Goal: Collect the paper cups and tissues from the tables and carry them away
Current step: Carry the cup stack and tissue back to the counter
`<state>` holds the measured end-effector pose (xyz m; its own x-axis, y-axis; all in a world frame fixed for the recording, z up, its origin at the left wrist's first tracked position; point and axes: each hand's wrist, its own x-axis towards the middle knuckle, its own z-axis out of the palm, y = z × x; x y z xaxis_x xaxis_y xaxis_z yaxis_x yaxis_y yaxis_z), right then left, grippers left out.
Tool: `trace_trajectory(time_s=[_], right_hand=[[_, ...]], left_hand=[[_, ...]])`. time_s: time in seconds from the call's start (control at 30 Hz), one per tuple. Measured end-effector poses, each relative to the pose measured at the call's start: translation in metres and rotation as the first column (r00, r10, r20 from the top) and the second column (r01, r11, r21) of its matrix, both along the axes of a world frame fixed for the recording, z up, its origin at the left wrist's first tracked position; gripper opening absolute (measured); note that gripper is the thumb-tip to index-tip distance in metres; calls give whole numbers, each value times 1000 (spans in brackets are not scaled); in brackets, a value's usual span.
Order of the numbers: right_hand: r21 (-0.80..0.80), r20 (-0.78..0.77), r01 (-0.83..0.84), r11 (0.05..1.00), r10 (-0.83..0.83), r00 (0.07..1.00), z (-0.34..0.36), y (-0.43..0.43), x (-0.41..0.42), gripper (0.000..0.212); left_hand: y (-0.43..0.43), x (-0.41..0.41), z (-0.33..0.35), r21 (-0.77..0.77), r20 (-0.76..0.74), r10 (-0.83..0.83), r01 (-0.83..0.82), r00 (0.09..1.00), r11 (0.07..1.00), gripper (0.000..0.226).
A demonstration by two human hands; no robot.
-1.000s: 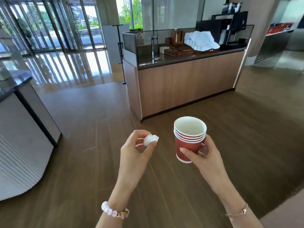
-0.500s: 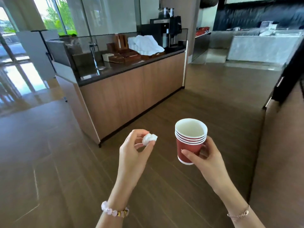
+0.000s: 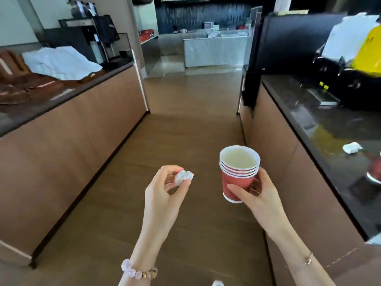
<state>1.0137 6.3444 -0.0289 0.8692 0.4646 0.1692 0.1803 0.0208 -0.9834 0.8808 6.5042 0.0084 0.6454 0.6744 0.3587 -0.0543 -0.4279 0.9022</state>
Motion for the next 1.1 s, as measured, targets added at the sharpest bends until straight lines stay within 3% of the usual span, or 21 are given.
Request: trace_trajectory(time_s=[0.67,0.9,1.1], right_hand=[[47,-35,379,924,-377,925,0,12,312,58],[19,-62,565,825,-563,824,0,-25,363,59],[-23,-84,743,669,-742,665,-2,-51,388,55]], left_hand=[[44,390,4,-4,-20,-405,405,914,914,12],[12,490,-2,-9,-34,-602,602,798,798,12],[-28,569,-11,-29,-60,-771,771,634,636,15]])
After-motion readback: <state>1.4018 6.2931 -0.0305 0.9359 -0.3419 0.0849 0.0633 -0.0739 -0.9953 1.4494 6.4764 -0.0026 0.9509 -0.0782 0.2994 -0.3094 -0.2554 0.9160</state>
